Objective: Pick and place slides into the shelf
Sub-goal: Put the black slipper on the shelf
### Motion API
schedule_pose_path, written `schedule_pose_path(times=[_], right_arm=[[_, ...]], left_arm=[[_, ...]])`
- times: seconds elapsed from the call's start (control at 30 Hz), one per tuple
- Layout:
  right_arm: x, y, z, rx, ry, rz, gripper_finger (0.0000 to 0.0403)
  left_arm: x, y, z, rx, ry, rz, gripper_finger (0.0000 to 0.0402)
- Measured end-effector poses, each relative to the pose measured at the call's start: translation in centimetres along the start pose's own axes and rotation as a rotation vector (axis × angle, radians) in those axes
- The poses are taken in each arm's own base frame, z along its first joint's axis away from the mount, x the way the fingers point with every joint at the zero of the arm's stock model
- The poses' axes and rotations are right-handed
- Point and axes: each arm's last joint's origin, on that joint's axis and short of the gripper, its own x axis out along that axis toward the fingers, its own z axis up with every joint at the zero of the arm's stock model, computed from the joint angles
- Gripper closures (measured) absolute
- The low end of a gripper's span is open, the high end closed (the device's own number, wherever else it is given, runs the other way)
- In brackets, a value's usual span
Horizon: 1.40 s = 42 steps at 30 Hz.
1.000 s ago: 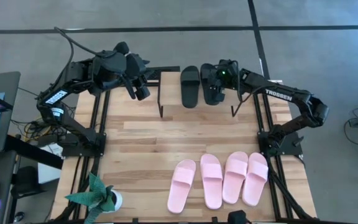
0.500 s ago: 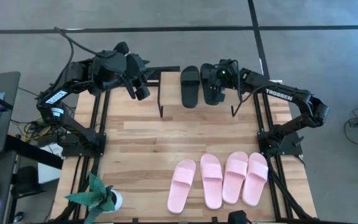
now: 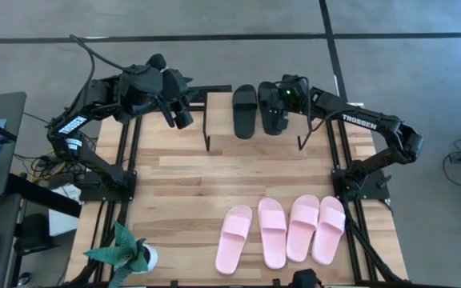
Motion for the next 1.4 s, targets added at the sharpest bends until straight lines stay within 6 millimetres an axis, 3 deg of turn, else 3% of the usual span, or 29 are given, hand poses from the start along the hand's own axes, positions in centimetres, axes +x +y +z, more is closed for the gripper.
schedule_pose_path(times=[0.43,1.4], right_arm=[[0.24,-0.04,-0.05,-0.007,0.005,0.002,0.0322],[0.71,0.0,-0.42,-0.018,0.004,-0.01,0.0324]], left_arm=[[0.0,-0.03,0.0,-0.001,-0.001,-0.009,0.0249],[0.0,-0.06,-0.17,-0.007,0.014,-0.013,0.0249]])
